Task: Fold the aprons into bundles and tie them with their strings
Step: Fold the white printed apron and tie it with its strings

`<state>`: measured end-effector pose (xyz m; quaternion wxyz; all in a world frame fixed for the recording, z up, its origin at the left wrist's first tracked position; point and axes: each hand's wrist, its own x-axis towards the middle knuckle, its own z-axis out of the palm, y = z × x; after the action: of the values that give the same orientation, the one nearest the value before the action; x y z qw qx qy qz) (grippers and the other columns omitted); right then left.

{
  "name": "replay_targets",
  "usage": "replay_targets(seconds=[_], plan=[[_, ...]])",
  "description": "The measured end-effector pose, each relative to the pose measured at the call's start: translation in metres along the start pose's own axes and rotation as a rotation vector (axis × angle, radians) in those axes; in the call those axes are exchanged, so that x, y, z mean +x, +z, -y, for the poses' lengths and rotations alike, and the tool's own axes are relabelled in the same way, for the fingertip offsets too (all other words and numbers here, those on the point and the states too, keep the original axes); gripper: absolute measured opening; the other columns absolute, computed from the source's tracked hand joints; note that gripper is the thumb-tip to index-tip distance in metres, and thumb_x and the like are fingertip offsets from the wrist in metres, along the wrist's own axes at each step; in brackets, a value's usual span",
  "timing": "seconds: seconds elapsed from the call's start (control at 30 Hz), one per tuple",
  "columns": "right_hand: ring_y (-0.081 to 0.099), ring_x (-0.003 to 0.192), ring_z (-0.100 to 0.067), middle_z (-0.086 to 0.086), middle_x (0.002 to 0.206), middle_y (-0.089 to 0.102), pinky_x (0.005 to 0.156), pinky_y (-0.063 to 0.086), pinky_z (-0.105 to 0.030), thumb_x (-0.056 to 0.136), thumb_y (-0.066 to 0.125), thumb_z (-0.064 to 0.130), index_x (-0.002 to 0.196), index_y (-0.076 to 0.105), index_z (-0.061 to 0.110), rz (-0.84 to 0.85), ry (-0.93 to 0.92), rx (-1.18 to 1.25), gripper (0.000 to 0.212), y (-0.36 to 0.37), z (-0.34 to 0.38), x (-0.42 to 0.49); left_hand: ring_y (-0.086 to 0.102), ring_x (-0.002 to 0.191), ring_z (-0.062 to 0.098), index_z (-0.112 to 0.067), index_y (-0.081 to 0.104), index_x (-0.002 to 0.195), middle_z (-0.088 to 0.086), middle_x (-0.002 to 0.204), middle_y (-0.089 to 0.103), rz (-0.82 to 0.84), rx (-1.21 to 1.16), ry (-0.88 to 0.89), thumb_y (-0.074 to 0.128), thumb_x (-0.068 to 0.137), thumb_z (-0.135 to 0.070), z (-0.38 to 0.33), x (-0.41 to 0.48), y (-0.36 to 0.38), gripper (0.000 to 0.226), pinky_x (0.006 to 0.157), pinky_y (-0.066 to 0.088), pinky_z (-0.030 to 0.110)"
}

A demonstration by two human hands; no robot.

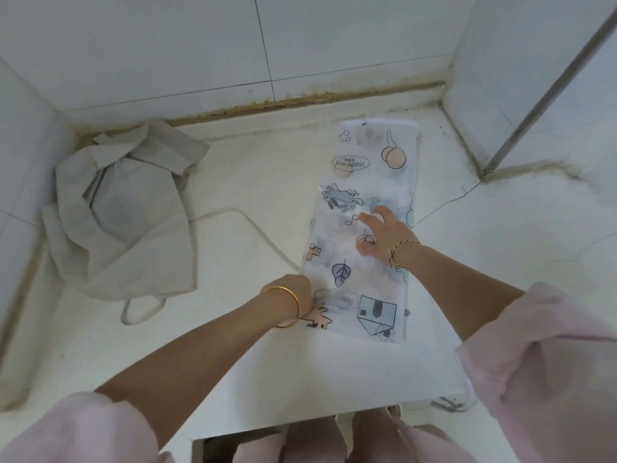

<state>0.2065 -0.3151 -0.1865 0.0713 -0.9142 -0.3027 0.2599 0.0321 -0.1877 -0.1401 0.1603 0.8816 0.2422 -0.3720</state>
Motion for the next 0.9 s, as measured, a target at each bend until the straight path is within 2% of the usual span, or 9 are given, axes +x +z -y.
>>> replay_targets(seconds=[0.1, 0.23, 0.33, 0.43, 0.5, 0.6, 0.7, 0.8, 0.9], plan=[[0.035, 0.131, -0.033, 0.003, 0.156, 0.001, 0.106, 0.035, -0.042, 0.087, 0.055, 0.044, 0.147, 0.019, 0.034, 0.0, -0.01, 0.02, 0.07, -0.001, -0.002, 0.0, 0.046, 0.035, 0.014, -0.009, 0.049, 0.065, 0.006, 0.054, 0.051, 0.17, -0.339, -0.08, 0.048, 0.091, -0.017, 0.013, 0.003, -0.01, 0.027, 0.039, 0.033, 0.017], [0.036, 0.131, -0.033, 0.002, 0.155, 0.003, 0.106, 0.035, -0.042, 0.086, 0.058, 0.042, 0.146, 0.022, 0.033, -0.009, -0.013, 0.047, 0.071, -0.001, 0.0, -0.001, 0.041, 0.027, 0.009, -0.009, 0.047, 0.069, -0.003, 0.035, 0.051, 0.203, -0.327, -0.09, 0.049, 0.088, -0.006, 0.02, 0.007, -0.012, 0.02, 0.034, 0.03, 0.014], [0.036, 0.13, -0.033, 0.001, 0.155, 0.002, 0.106, 0.035, -0.042, 0.086, 0.058, 0.042, 0.145, 0.022, 0.032, -0.009, -0.01, 0.038, 0.07, -0.001, 0.0, 0.001, 0.06, 0.059, 0.016, -0.009, 0.047, 0.091, -0.002, 0.054, 0.06, 0.118, -0.053, 0.045, 0.049, 0.087, -0.007, 0.008, 0.007, -0.009, 0.004, 0.055, 0.043, 0.02], [0.035, 0.131, -0.034, 0.0, 0.156, 0.002, 0.106, 0.033, -0.041, 0.086, 0.058, 0.041, 0.146, 0.021, 0.032, -0.006, -0.012, 0.027, 0.07, -0.003, 0.0, 0.001, 0.06, 0.098, 0.026, -0.009, 0.041, 0.124, 0.007, 0.109, 0.055, -0.088, 0.341, 0.042, 0.058, 0.086, -0.009, 0.005, 0.008, -0.019, 0.041, 0.071, 0.042, 0.031], [0.033, 0.132, -0.034, -0.001, 0.156, 0.001, 0.107, 0.032, -0.041, 0.087, 0.057, 0.041, 0.146, 0.022, 0.032, -0.001, -0.019, 0.024, 0.07, -0.002, 0.0, 0.001, 0.052, 0.113, 0.029, -0.009, 0.032, 0.131, 0.011, 0.129, 0.043, -0.287, 0.539, 0.12, 0.055, 0.085, -0.002, 0.008, 0.009, -0.032, 0.052, 0.074, 0.041, 0.032], [0.032, 0.135, -0.029, -0.001, 0.156, 0.001, 0.109, 0.03, -0.038, 0.091, 0.055, 0.034, 0.146, 0.024, 0.031, 0.0, -0.065, -0.001, 0.064, -0.004, -0.006, 0.004, 0.028, 0.135, 0.033, -0.02, 0.006, 0.14, 0.017, 0.152, 0.015, -0.513, 0.834, 0.577, 0.049, 0.085, -0.001, 0.023, 0.029, -0.037, 0.072, 0.095, 0.037, 0.037], [0.04, 0.13, -0.021, -0.006, 0.153, 0.017, 0.106, 0.032, -0.027, 0.095, 0.049, 0.01, 0.144, 0.036, 0.02, 0.013, -0.142, 0.101, 0.052, -0.014, -0.011, 0.008, 0.0, 0.146, 0.026, -0.026, -0.011, 0.149, 0.01, 0.158, -0.008, -0.342, 1.015, 0.756, 0.044, 0.091, -0.012, 0.033, 0.048, -0.029, 0.082, 0.116, 0.01, 0.043], [0.061, 0.09, -0.014, -0.004, 0.135, 0.045, 0.07, 0.047, -0.016, 0.092, 0.04, -0.008, 0.124, 0.059, 0.012, -0.151, -0.131, 0.169, 0.042, -0.025, -0.028, 0.003, -0.003, 0.147, 0.022, -0.026, -0.007, 0.15, 0.005, 0.159, -0.007, -0.276, 0.975, 0.782, 0.045, 0.093, -0.027, 0.04, 0.056, -0.026, 0.077, 0.118, 0.005, 0.04], [0.05, 0.119, -0.024, -0.01, 0.13, 0.053, 0.096, 0.034, -0.016, 0.088, 0.039, -0.014, 0.111, 0.068, 0.01, -0.193, -0.11, 0.219, 0.044, -0.028, -0.045, -0.008, 0.011, 0.146, 0.024, -0.028, -0.005, 0.15, 0.005, 0.159, 0.006, -0.366, 0.877, 0.9, 0.049, 0.09, -0.036, 0.053, 0.067, -0.023, 0.081, 0.117, 0.019, 0.04]])
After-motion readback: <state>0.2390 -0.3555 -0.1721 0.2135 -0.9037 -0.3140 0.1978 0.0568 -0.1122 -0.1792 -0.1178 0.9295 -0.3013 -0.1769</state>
